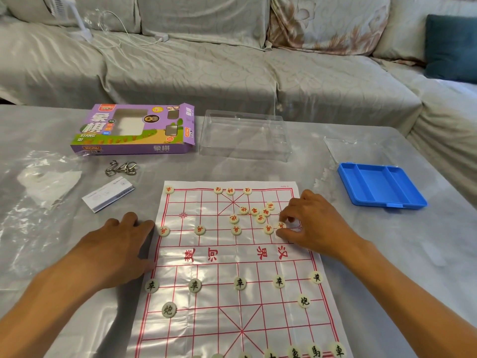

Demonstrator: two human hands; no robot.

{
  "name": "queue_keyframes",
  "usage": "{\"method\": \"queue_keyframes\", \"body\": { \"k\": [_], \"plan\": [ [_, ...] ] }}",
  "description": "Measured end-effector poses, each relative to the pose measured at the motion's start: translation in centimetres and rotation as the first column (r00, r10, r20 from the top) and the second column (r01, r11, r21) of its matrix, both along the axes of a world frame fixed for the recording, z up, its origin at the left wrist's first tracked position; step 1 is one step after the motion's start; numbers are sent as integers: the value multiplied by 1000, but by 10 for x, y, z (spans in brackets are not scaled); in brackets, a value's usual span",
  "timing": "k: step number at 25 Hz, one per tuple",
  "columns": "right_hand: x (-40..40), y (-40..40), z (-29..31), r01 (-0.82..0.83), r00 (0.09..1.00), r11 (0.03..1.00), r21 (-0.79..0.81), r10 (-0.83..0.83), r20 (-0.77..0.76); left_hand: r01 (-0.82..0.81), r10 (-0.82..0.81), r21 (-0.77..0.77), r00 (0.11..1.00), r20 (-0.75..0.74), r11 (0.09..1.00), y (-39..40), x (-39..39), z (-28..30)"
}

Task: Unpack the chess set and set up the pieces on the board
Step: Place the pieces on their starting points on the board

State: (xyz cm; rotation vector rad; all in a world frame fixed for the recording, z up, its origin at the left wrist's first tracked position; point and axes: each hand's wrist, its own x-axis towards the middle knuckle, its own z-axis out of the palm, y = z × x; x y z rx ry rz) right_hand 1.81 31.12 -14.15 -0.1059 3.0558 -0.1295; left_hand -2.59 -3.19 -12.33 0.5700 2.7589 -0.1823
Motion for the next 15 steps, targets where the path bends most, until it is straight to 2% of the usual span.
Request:
{"method": "queue_keyframes", "body": {
  "k": [5,11,15],
  "plan": [
    [2,2,6,-38,993,999,-13,39,115,3,-3,-5,1000,7,1000,0,0,-1],
    [5,32,19,70,990,998,-3,-69,119,-3,3,-6,1000,9,1000,-1,-3,-3],
    [6,32,14,57,989,998,22,-60,139,-8,8,6,1000,9,1000,-1,-4,-5]
  ]
}}
